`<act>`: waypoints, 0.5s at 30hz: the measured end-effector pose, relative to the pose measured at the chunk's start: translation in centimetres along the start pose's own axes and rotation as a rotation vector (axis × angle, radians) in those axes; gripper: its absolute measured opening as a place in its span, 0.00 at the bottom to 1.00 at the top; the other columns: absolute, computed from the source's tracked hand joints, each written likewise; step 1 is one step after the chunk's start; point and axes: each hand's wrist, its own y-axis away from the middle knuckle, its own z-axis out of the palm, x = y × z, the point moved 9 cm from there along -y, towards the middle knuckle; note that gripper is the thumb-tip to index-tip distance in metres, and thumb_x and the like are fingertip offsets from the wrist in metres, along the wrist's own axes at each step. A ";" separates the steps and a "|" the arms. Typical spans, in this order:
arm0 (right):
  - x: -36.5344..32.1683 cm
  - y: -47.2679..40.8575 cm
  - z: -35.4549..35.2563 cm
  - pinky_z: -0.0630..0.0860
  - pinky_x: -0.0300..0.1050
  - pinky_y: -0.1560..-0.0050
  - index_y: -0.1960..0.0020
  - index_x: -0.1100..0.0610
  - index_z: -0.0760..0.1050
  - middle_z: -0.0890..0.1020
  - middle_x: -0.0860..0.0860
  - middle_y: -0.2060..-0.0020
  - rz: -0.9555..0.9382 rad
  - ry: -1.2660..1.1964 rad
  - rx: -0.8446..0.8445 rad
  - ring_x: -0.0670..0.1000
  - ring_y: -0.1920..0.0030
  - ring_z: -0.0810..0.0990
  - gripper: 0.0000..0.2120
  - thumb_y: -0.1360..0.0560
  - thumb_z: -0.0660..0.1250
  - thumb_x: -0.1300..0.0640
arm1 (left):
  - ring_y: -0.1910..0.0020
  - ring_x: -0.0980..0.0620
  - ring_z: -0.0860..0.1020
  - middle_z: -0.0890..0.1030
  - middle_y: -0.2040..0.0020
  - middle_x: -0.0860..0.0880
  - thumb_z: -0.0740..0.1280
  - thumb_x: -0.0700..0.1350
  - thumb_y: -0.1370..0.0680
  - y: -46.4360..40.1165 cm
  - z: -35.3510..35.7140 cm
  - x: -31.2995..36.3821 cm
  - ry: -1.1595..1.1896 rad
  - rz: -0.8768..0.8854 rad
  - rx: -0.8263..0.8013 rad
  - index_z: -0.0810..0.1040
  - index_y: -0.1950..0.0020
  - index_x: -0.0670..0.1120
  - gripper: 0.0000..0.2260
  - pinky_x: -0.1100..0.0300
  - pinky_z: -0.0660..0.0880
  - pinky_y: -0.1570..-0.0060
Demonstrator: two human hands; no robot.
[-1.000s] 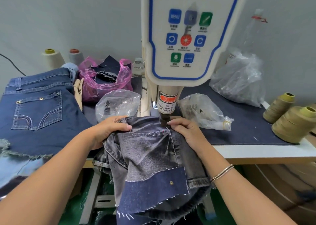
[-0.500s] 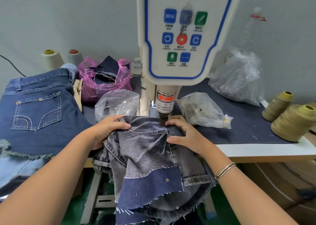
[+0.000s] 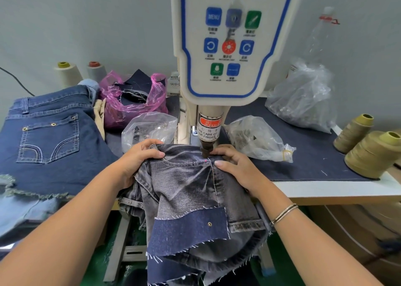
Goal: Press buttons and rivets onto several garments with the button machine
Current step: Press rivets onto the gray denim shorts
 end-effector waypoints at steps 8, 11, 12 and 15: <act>0.4 0.1 -0.6 0.71 0.29 0.46 0.52 0.40 0.83 0.78 0.44 0.44 0.014 -0.098 0.082 0.39 0.46 0.78 0.19 0.24 0.65 0.64 | 0.64 0.50 0.82 0.84 0.62 0.48 0.76 0.50 0.45 -0.3 -0.2 -0.2 0.007 0.003 0.000 0.81 0.59 0.57 0.16 0.56 0.75 0.59; 0.5 0.0 -0.6 0.71 0.29 0.47 0.52 0.39 0.83 0.78 0.43 0.45 0.033 -0.108 0.084 0.39 0.46 0.79 0.18 0.24 0.66 0.63 | 0.64 0.51 0.82 0.84 0.62 0.48 0.76 0.50 0.45 -0.4 -0.3 -0.2 -0.004 0.006 0.001 0.78 0.55 0.55 0.20 0.59 0.76 0.63; 0.5 0.0 -0.6 0.71 0.29 0.47 0.52 0.39 0.83 0.78 0.44 0.44 0.035 -0.110 0.085 0.40 0.46 0.79 0.18 0.24 0.66 0.63 | 0.64 0.51 0.82 0.83 0.62 0.48 0.76 0.50 0.45 -0.4 -0.3 -0.2 -0.007 0.010 -0.001 0.78 0.55 0.54 0.20 0.60 0.76 0.64; 0.6 -0.1 -0.6 0.72 0.31 0.46 0.53 0.40 0.83 0.79 0.45 0.44 0.047 -0.117 0.100 0.40 0.45 0.79 0.18 0.24 0.65 0.64 | 0.64 0.51 0.82 0.83 0.62 0.48 0.74 0.46 0.40 -0.4 -0.3 -0.1 0.002 0.023 -0.002 0.78 0.56 0.55 0.14 0.57 0.75 0.62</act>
